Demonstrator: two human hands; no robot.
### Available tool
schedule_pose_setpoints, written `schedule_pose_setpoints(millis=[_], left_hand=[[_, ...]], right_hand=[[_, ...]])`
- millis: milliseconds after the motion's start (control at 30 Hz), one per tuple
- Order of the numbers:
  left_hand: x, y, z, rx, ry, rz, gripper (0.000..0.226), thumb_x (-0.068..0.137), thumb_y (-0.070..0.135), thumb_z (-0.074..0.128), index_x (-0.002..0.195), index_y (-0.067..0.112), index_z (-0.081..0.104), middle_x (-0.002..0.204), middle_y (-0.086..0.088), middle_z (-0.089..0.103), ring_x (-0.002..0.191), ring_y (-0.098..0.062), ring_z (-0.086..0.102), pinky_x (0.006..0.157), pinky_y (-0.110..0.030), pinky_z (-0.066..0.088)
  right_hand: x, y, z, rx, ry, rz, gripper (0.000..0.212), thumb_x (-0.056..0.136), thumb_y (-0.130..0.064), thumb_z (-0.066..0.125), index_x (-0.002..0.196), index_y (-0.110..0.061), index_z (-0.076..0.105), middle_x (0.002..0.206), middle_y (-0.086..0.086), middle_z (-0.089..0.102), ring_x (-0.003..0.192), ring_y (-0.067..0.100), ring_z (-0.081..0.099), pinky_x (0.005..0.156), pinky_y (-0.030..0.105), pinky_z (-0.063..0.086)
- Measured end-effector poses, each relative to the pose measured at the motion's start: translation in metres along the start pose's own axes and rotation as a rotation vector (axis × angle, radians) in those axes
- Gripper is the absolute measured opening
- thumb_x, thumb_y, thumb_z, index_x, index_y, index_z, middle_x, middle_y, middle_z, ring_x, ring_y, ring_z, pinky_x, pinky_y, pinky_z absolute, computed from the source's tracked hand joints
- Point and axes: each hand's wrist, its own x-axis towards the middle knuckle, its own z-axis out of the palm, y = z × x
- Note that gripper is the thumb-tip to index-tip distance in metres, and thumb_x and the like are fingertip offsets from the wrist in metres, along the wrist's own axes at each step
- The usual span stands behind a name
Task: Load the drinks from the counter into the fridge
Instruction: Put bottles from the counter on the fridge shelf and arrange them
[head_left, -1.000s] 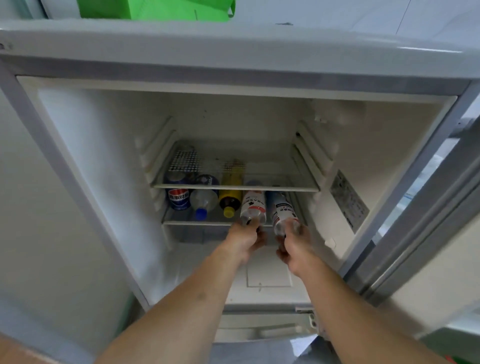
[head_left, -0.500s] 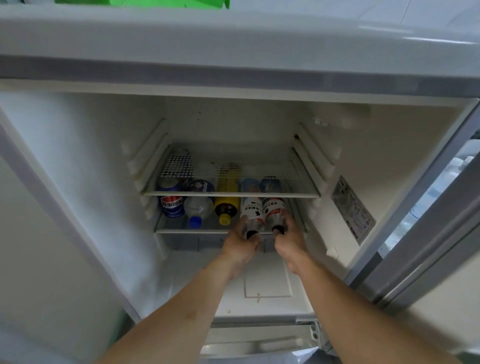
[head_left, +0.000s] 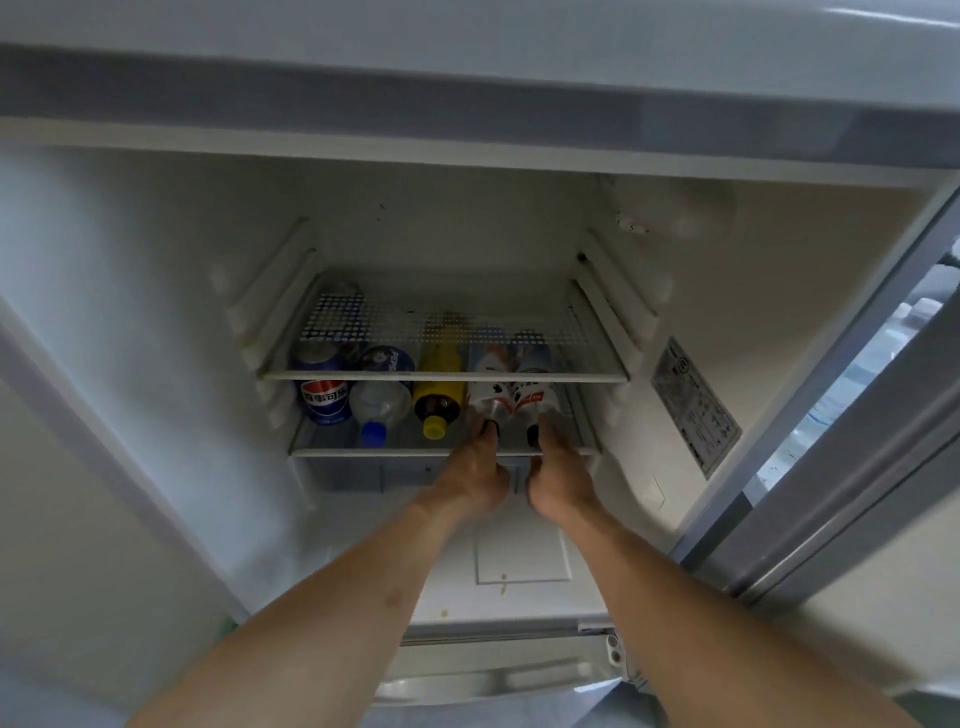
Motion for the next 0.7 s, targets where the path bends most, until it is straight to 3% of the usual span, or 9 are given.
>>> schedule_pose_setpoints(millis=[67, 133, 233, 367, 467, 600, 700], left_hand=[[0.006, -0.001, -0.004, 0.003, -0.060, -0.013, 0.071, 0.096, 0.009, 0.050, 0.157, 0.016, 0.014, 0.157, -0.009, 0.037, 0.129, -0.026, 0.053, 0.082, -0.021, 0.040], [0.011, -0.001, -0.010, -0.004, -0.108, 0.005, 0.072, 0.097, 0.009, 0.050, 0.158, 0.015, 0.012, 0.163, -0.006, 0.023, 0.141, -0.025, 0.039, 0.093, -0.022, 0.037], [0.020, -0.003, -0.020, 0.004, -0.146, 0.032, 0.070, 0.096, 0.007, 0.049, 0.157, 0.015, 0.016, 0.166, -0.003, 0.013, 0.149, -0.023, 0.025, 0.111, -0.026, 0.031], [0.034, -0.003, -0.025, 0.102, -0.155, 0.076, 0.069, 0.096, 0.008, 0.046, 0.157, 0.011, 0.014, 0.167, -0.006, -0.003, 0.152, -0.026, 0.013, 0.115, -0.030, 0.030], [0.041, -0.008, -0.022, 0.107, -0.157, 0.106, 0.068, 0.099, 0.011, 0.045, 0.157, 0.010, 0.011, 0.167, -0.008, -0.003, 0.152, -0.027, 0.013, 0.115, -0.030, 0.029], [0.045, -0.016, -0.017, 0.102, -0.174, 0.129, 0.072, 0.098, 0.011, 0.045, 0.158, 0.009, 0.004, 0.166, -0.009, -0.009, 0.153, -0.025, -0.007, 0.122, -0.031, 0.017], [0.041, -0.020, -0.009, 0.023, -0.115, 0.145, 0.072, 0.098, 0.011, 0.047, 0.158, 0.009, 0.008, 0.167, -0.011, -0.002, 0.153, -0.025, 0.005, 0.118, -0.024, 0.015]], right_hand=[[0.010, 0.000, -0.006, -0.186, -0.029, 0.045, 0.072, 0.099, -0.014, 0.048, 0.159, -0.018, 0.009, 0.162, 0.010, 0.024, 0.144, 0.031, 0.032, 0.113, 0.043, 0.034], [0.020, -0.007, -0.010, -0.232, -0.064, 0.086, 0.078, 0.097, -0.016, 0.050, 0.160, -0.022, 0.003, 0.165, 0.006, 0.014, 0.149, 0.030, 0.022, 0.117, 0.046, 0.029], [0.030, -0.014, -0.014, -0.290, -0.122, 0.164, 0.076, 0.099, -0.021, 0.046, 0.159, -0.029, 0.000, 0.166, 0.004, 0.012, 0.150, 0.031, 0.020, 0.118, 0.047, 0.026], [0.038, -0.015, -0.021, -0.298, -0.191, 0.200, 0.075, 0.100, -0.023, 0.043, 0.159, -0.031, -0.003, 0.166, 0.006, 0.008, 0.151, 0.031, 0.014, 0.119, 0.050, 0.020], [0.043, -0.016, -0.025, -0.286, -0.163, 0.199, 0.078, 0.099, -0.022, 0.046, 0.158, -0.032, -0.003, 0.165, 0.006, 0.013, 0.149, 0.032, 0.019, 0.117, 0.048, 0.024], [0.043, -0.012, -0.024, -0.277, -0.134, 0.170, 0.078, 0.098, -0.027, 0.048, 0.159, -0.031, 0.000, 0.165, 0.006, 0.015, 0.151, 0.031, 0.016, 0.119, 0.048, 0.022], [0.036, -0.010, -0.019, -0.259, 0.020, 0.142, 0.064, 0.095, -0.031, 0.050, 0.154, -0.028, 0.026, 0.155, 0.008, 0.039, 0.143, 0.032, 0.034, 0.113, 0.046, 0.035]])
